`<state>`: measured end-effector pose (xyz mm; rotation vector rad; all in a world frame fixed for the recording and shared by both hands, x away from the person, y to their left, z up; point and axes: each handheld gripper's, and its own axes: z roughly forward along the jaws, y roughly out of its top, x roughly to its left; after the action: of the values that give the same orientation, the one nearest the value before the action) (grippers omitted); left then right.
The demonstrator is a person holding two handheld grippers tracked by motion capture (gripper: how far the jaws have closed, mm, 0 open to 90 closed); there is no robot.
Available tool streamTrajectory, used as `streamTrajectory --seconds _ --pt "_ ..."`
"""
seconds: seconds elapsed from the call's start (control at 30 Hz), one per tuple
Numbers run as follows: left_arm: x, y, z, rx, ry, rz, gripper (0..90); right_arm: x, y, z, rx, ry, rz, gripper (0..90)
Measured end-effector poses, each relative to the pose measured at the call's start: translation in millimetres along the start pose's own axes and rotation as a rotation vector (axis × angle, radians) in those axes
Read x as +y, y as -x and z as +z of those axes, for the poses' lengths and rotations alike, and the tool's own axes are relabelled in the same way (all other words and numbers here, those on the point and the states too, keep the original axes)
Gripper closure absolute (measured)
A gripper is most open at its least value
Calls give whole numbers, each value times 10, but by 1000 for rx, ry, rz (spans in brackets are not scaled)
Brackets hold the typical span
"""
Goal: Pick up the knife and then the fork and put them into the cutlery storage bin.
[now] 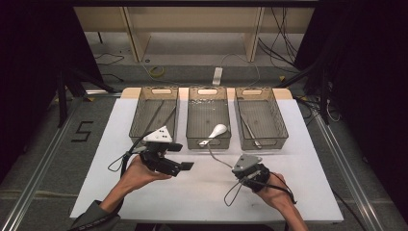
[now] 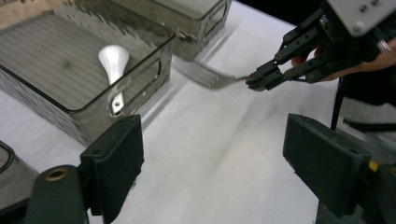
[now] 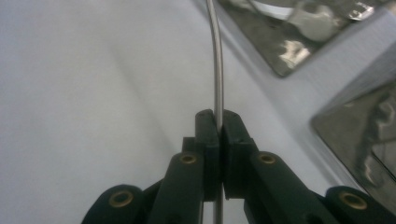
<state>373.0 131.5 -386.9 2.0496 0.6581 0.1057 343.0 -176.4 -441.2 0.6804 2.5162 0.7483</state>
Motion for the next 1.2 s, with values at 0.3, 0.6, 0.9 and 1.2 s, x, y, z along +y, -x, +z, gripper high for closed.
streamTrajectory --seconds 0.3,0.6,0.9,1.2 --pt "-241 -93 -175 32 169 -54 186 -15 409 -239 1 93 198 876" --pt "-376 -154 -273 93 158 -54 183 42 778 -309 5 132 340 876" --pt "-477 -166 -327 144 172 -53 179 190 1192 -323 -22 140 427 876" --pt "-486 -169 -326 171 167 -40 177 313 1547 -230 -52 119 505 876"
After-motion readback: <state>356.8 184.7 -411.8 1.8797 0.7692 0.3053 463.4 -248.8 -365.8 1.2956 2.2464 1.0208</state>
